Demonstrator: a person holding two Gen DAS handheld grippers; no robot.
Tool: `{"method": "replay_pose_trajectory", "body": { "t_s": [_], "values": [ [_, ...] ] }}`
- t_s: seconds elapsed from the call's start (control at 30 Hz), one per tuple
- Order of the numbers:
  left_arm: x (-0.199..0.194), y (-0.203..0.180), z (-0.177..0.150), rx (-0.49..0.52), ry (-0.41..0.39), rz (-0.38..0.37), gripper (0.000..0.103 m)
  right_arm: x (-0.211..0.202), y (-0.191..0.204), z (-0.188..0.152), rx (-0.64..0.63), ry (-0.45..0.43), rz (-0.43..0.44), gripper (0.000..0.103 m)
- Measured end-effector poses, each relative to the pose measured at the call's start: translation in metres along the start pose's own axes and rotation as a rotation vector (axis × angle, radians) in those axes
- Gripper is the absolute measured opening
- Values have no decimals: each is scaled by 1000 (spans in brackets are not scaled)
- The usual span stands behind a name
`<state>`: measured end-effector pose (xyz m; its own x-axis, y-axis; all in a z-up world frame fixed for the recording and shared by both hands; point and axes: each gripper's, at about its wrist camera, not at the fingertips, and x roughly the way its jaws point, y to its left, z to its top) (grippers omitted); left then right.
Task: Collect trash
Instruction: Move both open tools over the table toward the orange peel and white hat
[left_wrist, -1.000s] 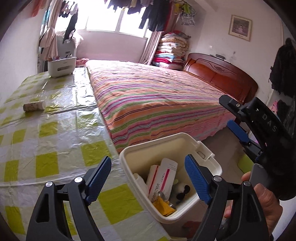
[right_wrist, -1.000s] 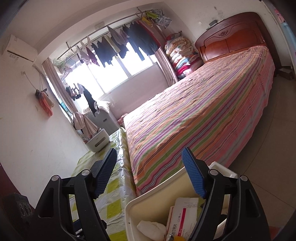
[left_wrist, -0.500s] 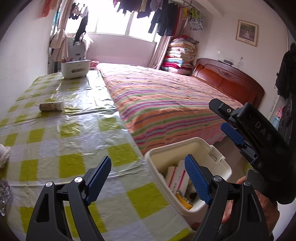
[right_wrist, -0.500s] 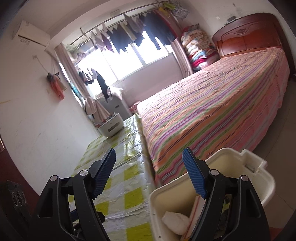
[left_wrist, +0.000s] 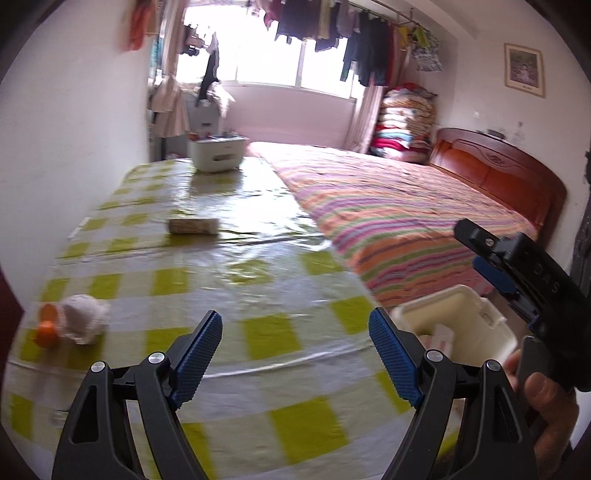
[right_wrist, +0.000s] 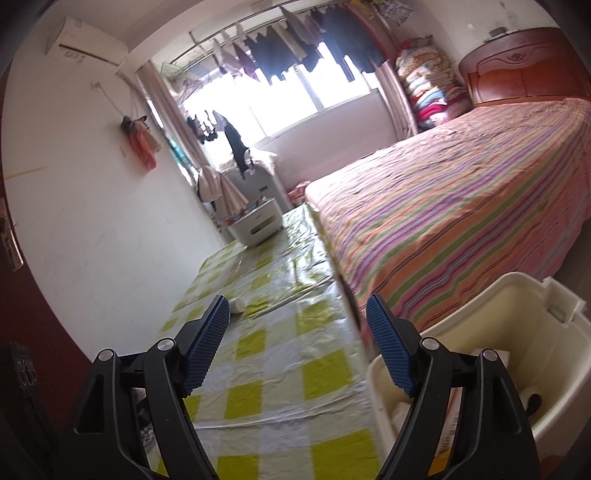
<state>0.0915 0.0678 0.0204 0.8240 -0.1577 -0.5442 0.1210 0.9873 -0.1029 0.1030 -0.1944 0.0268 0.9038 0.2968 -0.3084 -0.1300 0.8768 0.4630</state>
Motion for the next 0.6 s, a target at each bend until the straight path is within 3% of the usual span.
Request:
{"method": "replay_pose_trajectory", "body": {
  "t_s": [0.3,0.5,0.6],
  "values": [
    [-15,80,-14,-131,-5,118,79,18,34,-19,-50,64,42,76],
    [-46,117,-20,-161,-87,239,79,28,61,-33,-104,116,85,76],
    [-53,140,-26,-205,-80,272,79,32,75,-41,-131,141,107,77]
  ]
}}
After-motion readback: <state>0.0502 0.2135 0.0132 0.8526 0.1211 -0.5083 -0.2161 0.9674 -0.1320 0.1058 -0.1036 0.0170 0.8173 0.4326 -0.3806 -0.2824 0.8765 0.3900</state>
